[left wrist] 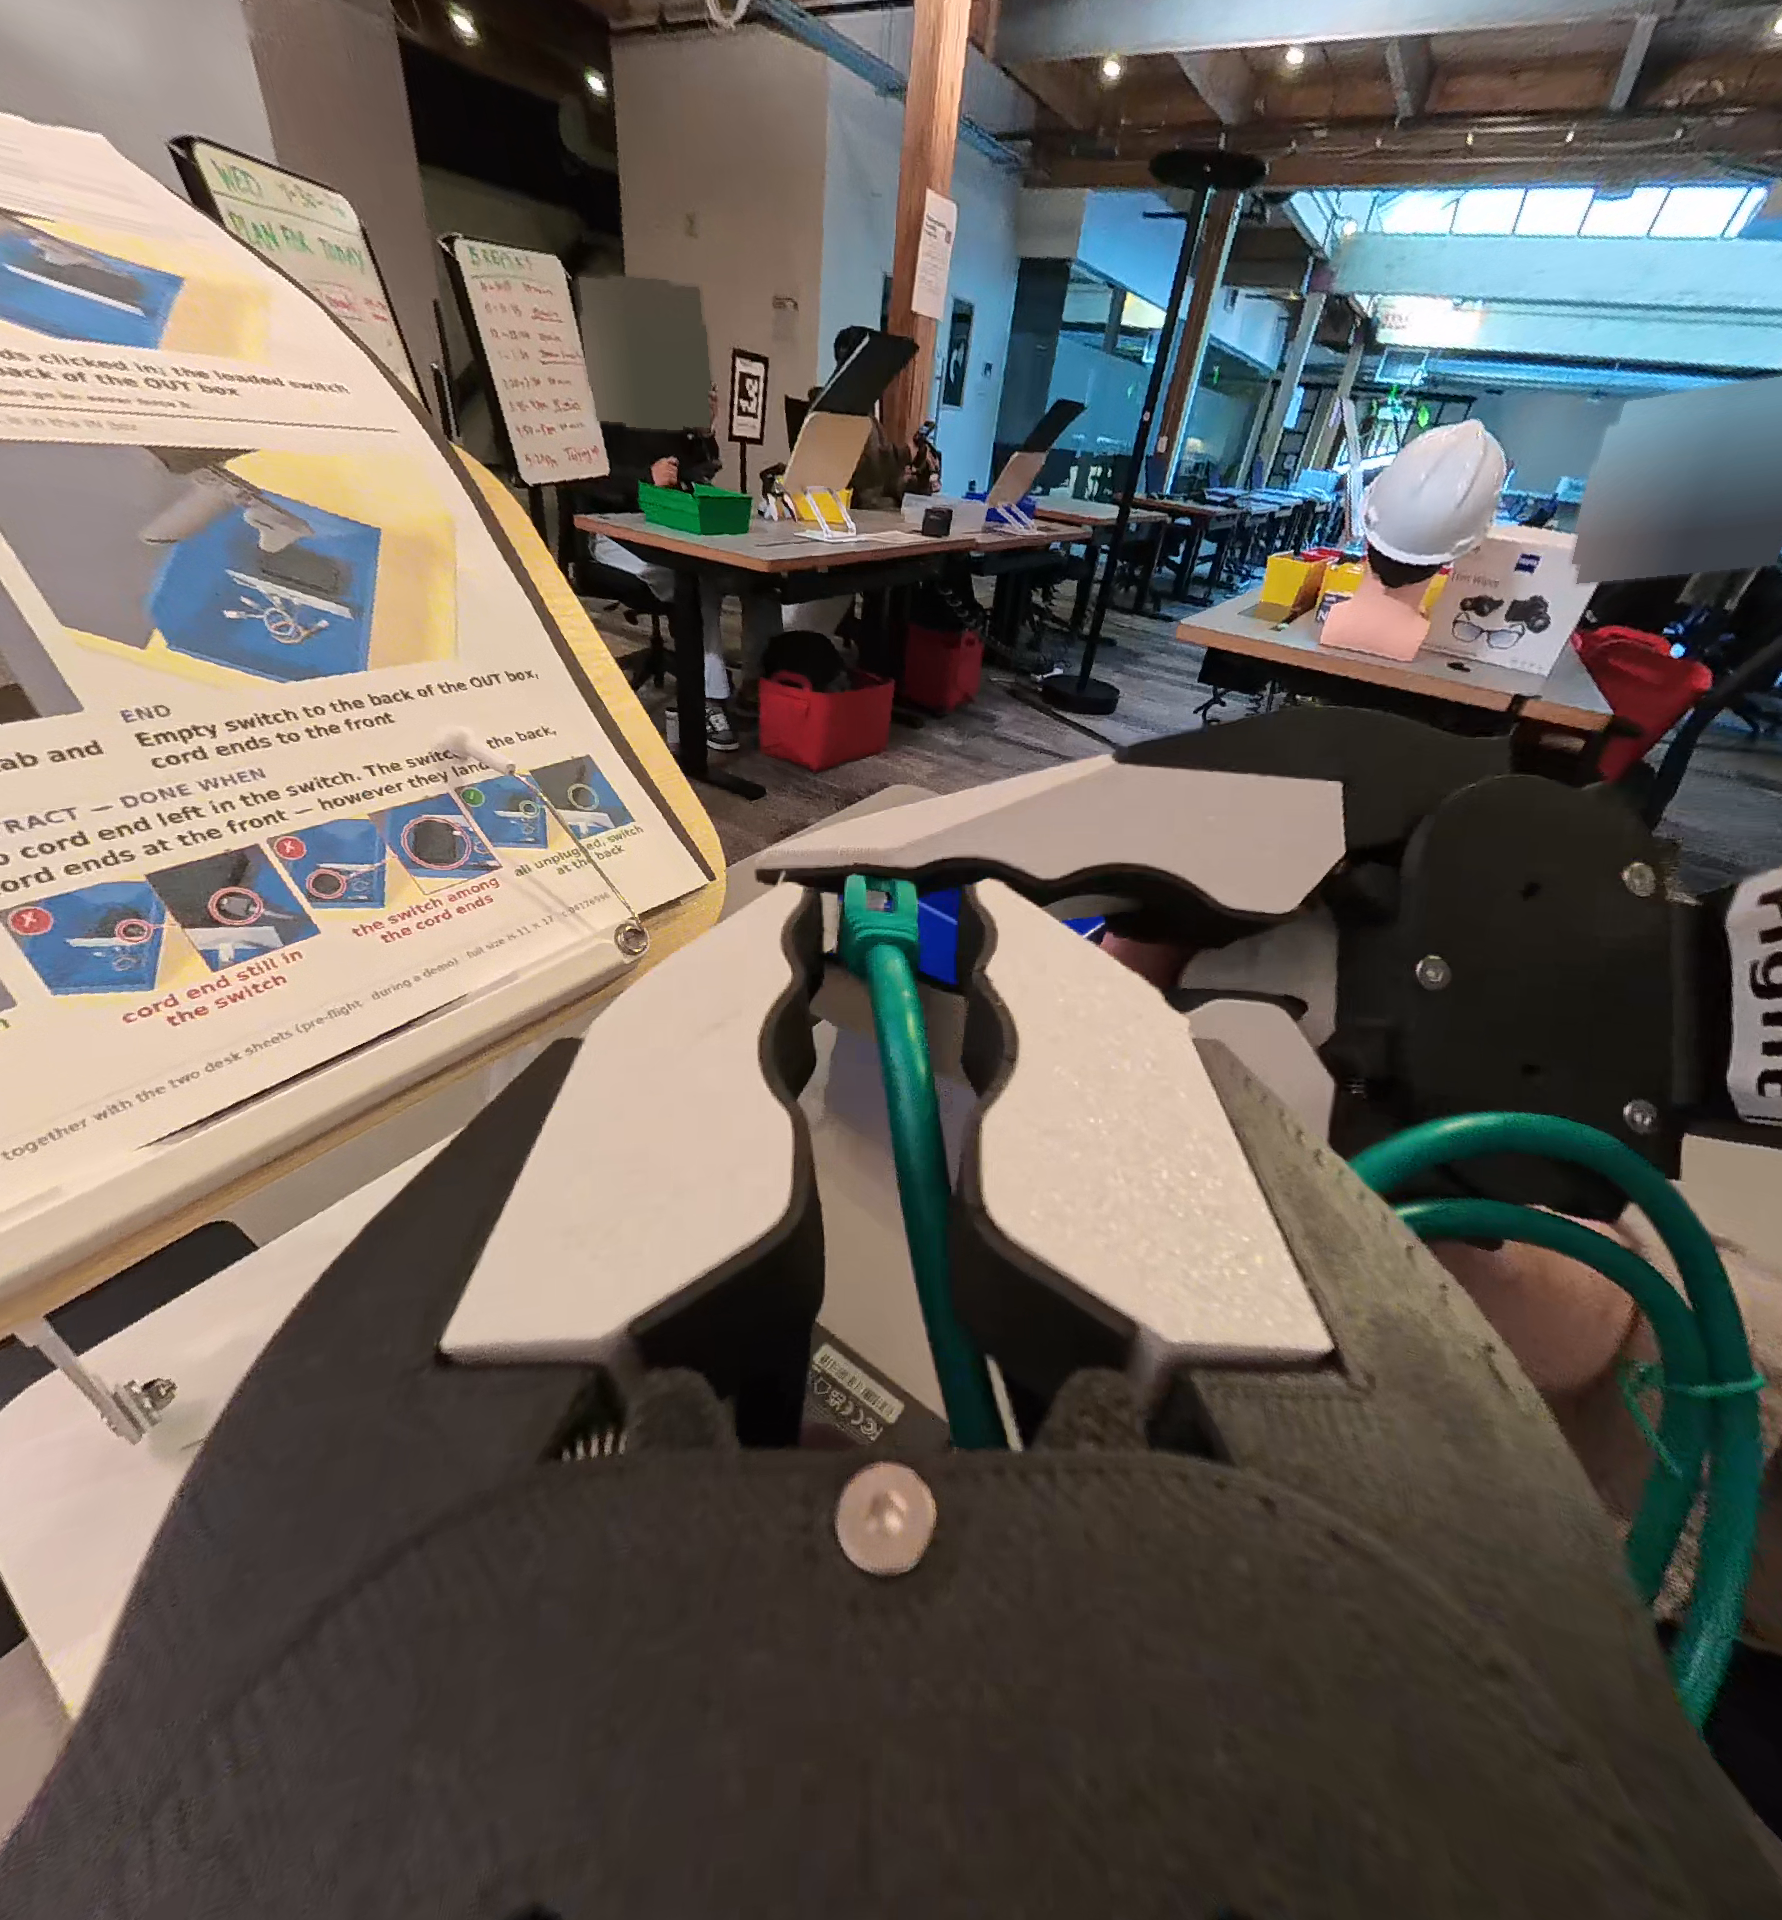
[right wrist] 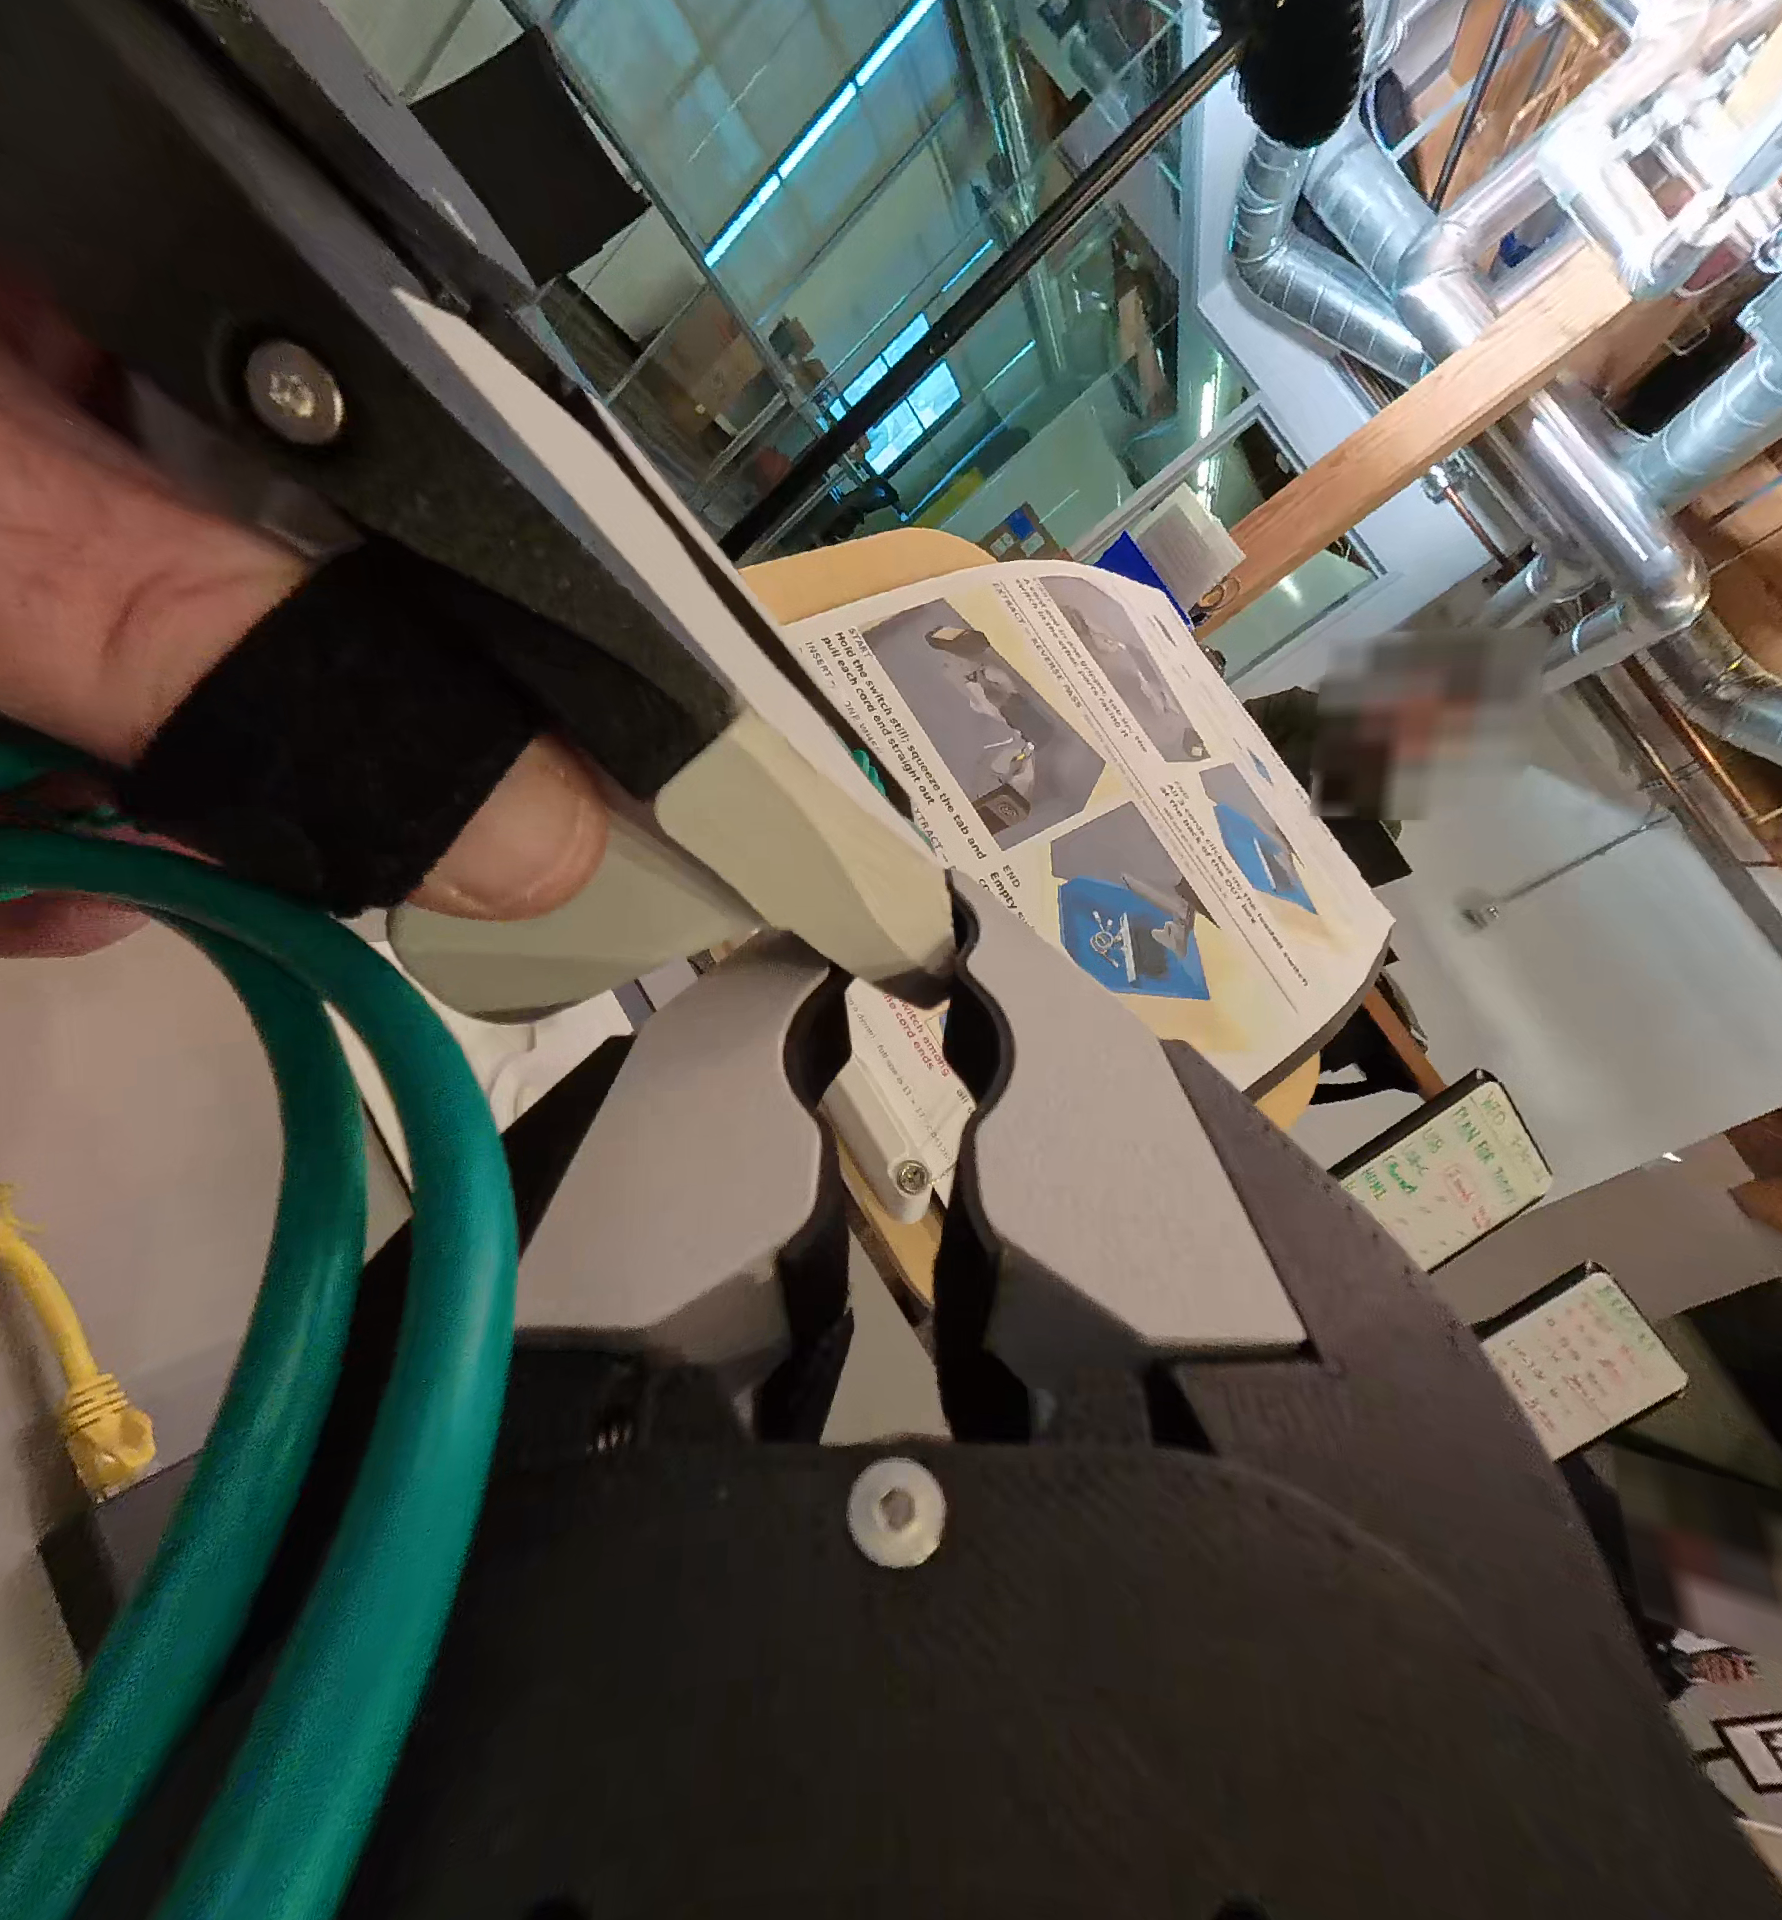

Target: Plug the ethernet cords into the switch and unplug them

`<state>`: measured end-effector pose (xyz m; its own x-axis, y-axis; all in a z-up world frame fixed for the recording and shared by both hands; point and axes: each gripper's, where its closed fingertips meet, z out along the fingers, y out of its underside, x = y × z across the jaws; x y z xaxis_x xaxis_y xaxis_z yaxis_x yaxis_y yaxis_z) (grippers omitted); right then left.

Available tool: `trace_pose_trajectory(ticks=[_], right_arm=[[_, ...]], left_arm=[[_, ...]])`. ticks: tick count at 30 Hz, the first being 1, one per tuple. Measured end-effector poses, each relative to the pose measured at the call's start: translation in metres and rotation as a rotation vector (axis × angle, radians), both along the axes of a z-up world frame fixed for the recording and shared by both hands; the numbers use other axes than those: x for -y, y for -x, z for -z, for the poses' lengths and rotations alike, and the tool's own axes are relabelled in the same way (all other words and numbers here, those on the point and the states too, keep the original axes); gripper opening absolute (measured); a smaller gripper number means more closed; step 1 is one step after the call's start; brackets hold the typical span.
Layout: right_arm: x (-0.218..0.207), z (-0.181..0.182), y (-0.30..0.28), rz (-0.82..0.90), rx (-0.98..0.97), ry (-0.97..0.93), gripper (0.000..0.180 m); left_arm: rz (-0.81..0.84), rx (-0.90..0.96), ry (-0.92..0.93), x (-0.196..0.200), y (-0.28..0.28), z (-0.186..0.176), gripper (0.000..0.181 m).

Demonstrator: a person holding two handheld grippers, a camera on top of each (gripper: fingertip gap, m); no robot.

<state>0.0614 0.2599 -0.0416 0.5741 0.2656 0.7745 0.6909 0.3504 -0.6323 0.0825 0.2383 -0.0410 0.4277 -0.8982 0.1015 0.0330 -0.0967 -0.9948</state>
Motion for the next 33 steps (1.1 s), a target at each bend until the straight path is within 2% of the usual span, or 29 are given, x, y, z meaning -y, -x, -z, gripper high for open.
trace_pose_trajectory(ticks=[9, 33], right_arm=[[0.0018, -0.0037, 0.0007, -0.021, -0.05, -0.001, 0.01], [-0.0005, -0.004, -0.0029, -0.018, -0.046, -0.015, 0.01]], left_arm=[[-0.072, 0.003, -0.052, -0.001, 0.0017, -0.0035, 0.016], [-0.151, -0.064, -0.128, -0.0022, 0.0032, -0.0057, 0.013]])
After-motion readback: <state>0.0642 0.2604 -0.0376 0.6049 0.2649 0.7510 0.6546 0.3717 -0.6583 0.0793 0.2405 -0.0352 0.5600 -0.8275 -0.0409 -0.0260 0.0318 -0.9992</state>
